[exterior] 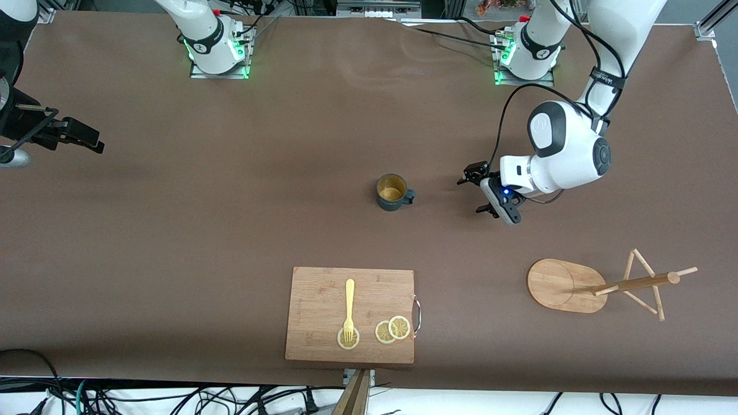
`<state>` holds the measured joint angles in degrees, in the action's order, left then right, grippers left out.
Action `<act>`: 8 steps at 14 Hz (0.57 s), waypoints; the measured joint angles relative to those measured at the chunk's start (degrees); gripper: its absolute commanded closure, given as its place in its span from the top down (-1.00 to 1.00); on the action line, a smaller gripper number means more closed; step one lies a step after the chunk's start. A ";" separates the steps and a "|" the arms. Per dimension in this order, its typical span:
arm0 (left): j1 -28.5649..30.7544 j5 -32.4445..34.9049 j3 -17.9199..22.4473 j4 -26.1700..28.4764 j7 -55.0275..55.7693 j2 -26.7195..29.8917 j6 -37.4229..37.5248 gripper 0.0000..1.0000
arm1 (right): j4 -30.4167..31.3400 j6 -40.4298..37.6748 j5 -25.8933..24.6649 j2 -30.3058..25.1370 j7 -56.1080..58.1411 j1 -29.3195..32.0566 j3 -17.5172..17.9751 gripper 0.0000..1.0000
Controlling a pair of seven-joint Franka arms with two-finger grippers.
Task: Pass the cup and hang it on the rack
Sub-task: 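Move the left gripper to the mug handle and close on it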
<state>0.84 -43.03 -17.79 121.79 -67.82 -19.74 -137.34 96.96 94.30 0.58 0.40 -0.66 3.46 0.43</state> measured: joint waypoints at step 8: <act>5.19 -19.69 -3.09 -1.89 -45.40 -8.80 4.01 1.00 | -0.02 0.21 0.09 0.00 0.00 -0.02 0.06 1.00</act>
<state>6.03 -62.72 -20.88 119.90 -113.22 -28.55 -133.33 96.94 94.51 0.67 0.40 -0.66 3.44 0.48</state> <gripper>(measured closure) 0.000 0.000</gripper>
